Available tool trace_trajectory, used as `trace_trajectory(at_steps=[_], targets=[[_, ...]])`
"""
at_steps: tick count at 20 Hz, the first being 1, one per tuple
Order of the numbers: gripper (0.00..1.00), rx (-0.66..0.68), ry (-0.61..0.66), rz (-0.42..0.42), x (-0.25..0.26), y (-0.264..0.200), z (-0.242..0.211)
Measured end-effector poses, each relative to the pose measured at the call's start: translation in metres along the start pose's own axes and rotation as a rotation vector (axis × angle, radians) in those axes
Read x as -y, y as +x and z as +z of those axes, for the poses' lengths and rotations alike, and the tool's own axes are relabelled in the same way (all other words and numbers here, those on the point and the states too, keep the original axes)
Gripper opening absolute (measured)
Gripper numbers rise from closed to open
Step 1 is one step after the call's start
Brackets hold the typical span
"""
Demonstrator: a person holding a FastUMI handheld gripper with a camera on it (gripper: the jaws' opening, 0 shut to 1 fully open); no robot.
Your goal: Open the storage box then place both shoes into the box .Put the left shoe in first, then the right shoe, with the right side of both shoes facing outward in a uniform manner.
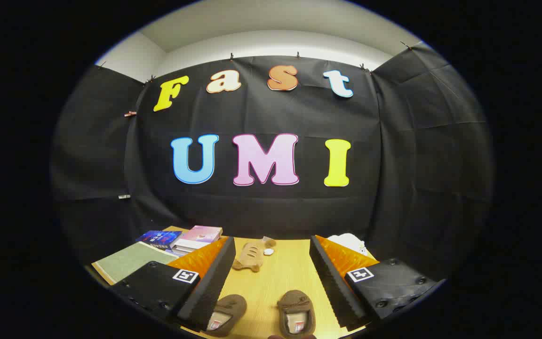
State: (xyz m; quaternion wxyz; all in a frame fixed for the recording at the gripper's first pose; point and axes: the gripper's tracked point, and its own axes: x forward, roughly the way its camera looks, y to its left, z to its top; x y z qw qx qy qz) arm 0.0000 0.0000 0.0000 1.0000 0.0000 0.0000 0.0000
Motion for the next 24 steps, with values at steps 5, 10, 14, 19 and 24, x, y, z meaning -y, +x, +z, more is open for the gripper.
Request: trace_trajectory(at_steps=[5, 10, 14, 19, 24], targets=[[0.98, -0.017, -0.02, -0.023, -0.021, -0.001, -0.002], [0.98, -0.015, -0.025, -0.06, -0.034, -0.001, 0.004], [0.98, -0.016, -0.024, -0.014, -0.047, 0.002, 0.008], [0.97, -0.008, -0.014, 0.026, -0.048, 0.013, 0.011], [0.97, -0.063, 0.002, 0.087, -0.055, 0.018, -0.007]])
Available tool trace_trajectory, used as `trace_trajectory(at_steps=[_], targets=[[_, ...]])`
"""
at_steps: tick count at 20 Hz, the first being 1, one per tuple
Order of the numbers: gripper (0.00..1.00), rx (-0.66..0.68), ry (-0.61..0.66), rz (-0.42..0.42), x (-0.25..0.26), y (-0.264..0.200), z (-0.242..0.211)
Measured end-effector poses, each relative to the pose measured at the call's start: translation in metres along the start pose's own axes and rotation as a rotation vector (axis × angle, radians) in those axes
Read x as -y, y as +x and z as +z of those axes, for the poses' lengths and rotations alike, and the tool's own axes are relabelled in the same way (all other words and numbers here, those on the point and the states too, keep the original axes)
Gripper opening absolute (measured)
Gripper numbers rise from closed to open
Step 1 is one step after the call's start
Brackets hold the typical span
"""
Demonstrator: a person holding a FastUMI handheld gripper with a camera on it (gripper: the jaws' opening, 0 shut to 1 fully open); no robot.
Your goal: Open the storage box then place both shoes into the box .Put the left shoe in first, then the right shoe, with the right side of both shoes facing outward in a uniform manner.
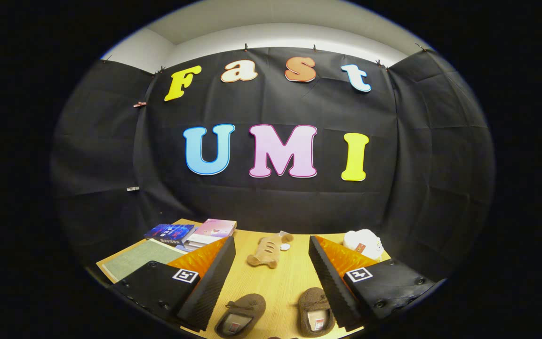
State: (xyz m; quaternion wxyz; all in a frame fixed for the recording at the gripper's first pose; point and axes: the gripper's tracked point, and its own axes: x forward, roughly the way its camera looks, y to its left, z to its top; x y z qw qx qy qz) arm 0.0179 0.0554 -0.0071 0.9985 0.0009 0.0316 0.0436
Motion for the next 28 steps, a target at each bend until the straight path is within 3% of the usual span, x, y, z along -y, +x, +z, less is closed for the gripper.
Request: trace_trajectory(at_steps=[4, 10, 18, 23, 28], targets=[[0.97, -0.071, 0.03, 0.057, -0.011, 0.007, -0.021], [0.99, -0.273, 0.159, 0.271, -0.067, 0.015, -0.078], [0.99, -0.517, 0.284, 0.536, -0.157, -0.016, -0.152], [0.98, -0.634, 0.531, 0.691, -0.206, -0.031, -0.175], [0.98, -0.759, 0.669, 0.772, -0.235, -0.041, -0.208]])
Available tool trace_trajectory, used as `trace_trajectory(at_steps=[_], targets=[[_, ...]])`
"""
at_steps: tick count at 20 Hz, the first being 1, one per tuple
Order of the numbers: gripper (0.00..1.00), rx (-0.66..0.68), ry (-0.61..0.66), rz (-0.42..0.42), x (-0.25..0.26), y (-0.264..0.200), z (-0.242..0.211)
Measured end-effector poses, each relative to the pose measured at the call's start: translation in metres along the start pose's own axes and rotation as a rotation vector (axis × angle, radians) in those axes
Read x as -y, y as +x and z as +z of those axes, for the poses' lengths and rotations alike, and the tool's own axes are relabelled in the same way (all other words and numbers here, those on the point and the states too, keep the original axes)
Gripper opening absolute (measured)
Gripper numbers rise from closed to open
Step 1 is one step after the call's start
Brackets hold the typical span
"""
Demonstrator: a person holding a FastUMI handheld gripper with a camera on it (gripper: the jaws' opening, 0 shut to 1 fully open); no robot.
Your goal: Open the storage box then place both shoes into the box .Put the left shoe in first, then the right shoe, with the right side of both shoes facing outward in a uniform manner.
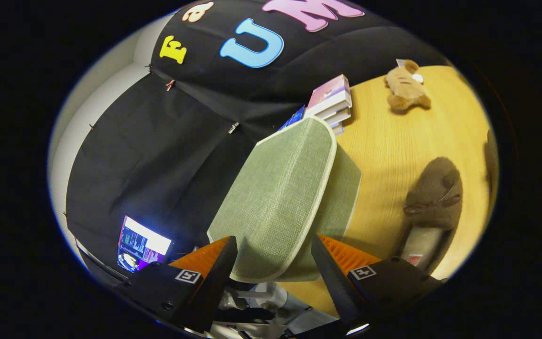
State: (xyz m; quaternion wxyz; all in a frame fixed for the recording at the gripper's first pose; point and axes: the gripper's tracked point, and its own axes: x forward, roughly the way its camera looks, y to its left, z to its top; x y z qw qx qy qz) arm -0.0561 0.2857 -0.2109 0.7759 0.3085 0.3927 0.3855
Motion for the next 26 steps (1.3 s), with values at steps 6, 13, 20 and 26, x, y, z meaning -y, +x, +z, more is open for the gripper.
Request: trace_trajectory(at_steps=[6, 13, 20, 26], targets=[[0.98, -0.082, 0.186, 0.141, -0.017, 0.017, -0.014], [0.95, -0.066, 0.425, 0.169, -0.02, 0.0, 0.005], [0.66, -0.078, 0.504, 0.212, -0.052, -0.008, 0.016], [0.13, -0.066, 0.479, 0.19, -0.064, -0.003, 0.025]])
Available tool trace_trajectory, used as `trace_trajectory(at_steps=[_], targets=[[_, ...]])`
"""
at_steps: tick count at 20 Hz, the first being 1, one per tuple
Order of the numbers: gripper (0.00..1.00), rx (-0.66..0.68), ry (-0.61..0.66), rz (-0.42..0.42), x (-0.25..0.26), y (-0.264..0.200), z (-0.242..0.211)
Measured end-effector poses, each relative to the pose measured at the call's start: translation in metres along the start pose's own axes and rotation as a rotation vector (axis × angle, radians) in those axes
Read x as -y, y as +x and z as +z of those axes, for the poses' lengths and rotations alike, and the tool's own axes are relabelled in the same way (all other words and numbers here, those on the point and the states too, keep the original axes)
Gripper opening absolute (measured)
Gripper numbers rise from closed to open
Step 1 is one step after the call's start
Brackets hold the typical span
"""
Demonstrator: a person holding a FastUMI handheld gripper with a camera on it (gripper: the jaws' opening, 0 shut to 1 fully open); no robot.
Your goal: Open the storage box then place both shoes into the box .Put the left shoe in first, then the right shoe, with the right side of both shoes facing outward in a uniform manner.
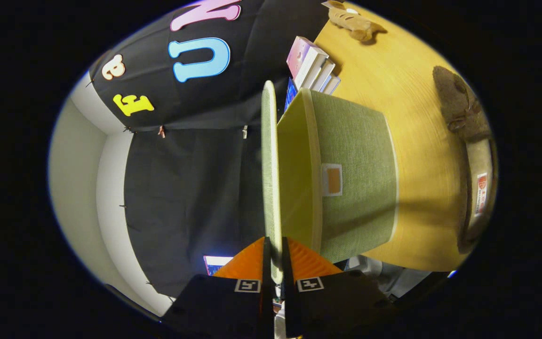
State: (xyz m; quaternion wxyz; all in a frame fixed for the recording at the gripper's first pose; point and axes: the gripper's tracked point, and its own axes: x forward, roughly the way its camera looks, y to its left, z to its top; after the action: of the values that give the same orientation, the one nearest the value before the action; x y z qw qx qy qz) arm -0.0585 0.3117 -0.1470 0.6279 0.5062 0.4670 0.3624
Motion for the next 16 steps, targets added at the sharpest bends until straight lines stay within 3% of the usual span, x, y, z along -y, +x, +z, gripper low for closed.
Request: trace_trajectory(at_steps=[2, 4, 9, 16], targets=[[0.13, 0.001, 0.008, 0.029, -0.014, -0.007, 0.0], [0.05, -0.003, 0.002, 0.031, -0.024, 0.001, 0.001], [0.05, -0.033, -0.092, 0.01, -0.063, 0.018, 0.002], [0.08, -0.074, -0.259, -0.007, -0.138, 0.079, -0.002]])
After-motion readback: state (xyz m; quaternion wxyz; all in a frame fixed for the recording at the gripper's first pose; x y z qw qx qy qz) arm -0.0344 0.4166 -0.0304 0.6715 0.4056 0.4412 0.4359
